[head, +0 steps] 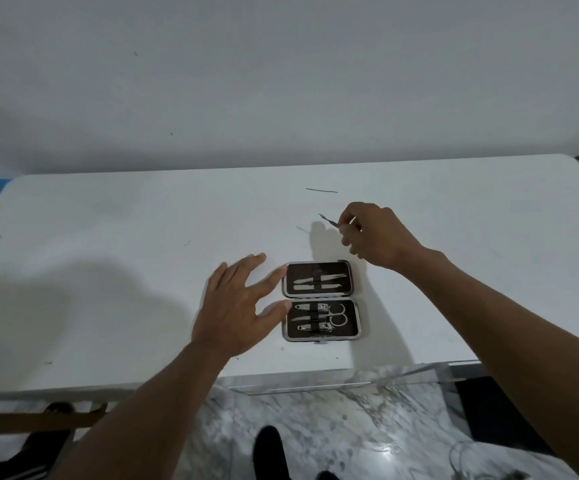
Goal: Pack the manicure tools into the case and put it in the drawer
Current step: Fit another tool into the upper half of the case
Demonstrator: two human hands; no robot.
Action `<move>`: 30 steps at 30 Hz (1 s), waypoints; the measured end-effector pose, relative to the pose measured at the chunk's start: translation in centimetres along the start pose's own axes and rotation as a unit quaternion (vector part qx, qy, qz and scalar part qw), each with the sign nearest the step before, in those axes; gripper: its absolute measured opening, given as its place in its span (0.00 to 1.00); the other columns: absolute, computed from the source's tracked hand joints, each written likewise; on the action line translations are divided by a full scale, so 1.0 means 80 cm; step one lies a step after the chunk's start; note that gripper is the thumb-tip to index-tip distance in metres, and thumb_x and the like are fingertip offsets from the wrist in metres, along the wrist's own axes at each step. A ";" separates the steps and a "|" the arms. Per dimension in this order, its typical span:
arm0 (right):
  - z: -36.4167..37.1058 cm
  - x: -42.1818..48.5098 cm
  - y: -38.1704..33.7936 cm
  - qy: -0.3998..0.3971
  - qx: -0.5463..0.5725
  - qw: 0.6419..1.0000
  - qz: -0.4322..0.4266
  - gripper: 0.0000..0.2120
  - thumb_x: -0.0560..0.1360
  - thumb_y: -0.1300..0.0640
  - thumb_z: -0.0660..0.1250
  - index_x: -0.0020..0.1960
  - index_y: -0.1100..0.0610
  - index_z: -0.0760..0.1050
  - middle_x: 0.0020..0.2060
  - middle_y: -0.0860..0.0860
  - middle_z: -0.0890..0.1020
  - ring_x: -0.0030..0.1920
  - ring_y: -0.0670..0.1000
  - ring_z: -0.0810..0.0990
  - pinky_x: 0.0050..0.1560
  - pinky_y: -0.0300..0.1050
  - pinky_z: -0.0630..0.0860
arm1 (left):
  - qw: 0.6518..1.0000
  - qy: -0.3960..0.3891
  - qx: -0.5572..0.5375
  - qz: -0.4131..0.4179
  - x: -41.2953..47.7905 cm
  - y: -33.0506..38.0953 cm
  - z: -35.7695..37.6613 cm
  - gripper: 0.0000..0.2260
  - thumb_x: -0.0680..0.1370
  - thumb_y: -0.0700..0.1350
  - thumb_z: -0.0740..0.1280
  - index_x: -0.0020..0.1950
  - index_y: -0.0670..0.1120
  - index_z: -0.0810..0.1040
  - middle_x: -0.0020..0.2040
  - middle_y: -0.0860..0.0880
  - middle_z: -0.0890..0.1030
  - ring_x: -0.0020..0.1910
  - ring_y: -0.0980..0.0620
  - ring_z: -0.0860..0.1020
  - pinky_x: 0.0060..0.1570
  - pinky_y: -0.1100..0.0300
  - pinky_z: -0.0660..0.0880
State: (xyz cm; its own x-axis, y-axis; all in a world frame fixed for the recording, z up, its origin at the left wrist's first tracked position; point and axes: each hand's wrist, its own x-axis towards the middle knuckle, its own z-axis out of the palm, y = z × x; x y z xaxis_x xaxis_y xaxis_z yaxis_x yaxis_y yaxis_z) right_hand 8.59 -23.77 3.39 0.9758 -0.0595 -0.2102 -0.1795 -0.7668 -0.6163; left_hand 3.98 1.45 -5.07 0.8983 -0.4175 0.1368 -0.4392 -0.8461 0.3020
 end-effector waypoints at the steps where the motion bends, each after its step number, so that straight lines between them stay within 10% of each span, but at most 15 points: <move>1: -0.002 -0.006 0.000 -0.002 0.014 1.000 0.004 0.08 0.78 0.64 0.59 0.49 0.59 0.76 0.43 0.57 0.84 0.40 0.57 0.83 0.45 0.53 0.82 | 1.000 0.001 0.000 -0.001 0.000 0.000 0.000 0.25 0.76 0.66 0.55 0.71 0.61 0.69 0.73 0.50 0.69 0.73 0.51 0.64 0.72 0.45 0.56; 20: 0.024 -0.037 -0.003 -0.038 0.019 0.999 0.002 0.05 0.77 0.60 0.64 0.47 0.58 0.79 0.41 0.57 0.85 0.39 0.56 0.86 0.50 0.55 0.82 | 1.000 0.011 -0.005 -0.006 -0.001 -0.001 0.003 0.26 0.76 0.67 0.54 0.71 0.60 0.69 0.73 0.51 0.68 0.73 0.52 0.63 0.73 0.47 0.55; 30: 0.005 -0.039 0.017 -0.005 -0.199 0.975 -0.102 0.10 0.74 0.63 0.62 0.46 0.57 0.82 0.41 0.52 0.85 0.43 0.56 0.81 0.44 0.46 0.77 | 1.000 0.007 -0.007 -0.005 -0.001 -0.001 0.003 0.26 0.76 0.68 0.53 0.72 0.61 0.68 0.74 0.52 0.67 0.74 0.53 0.62 0.73 0.48 0.53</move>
State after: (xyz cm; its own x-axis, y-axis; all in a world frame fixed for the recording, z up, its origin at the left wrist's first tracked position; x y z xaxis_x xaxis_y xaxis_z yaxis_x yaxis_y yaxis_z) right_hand 5.25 -24.37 2.93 0.9847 0.1250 -0.1216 0.0831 -0.9494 -0.3028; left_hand 3.95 1.49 -5.36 0.9030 -0.4039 0.1466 -0.4297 -0.8456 0.3167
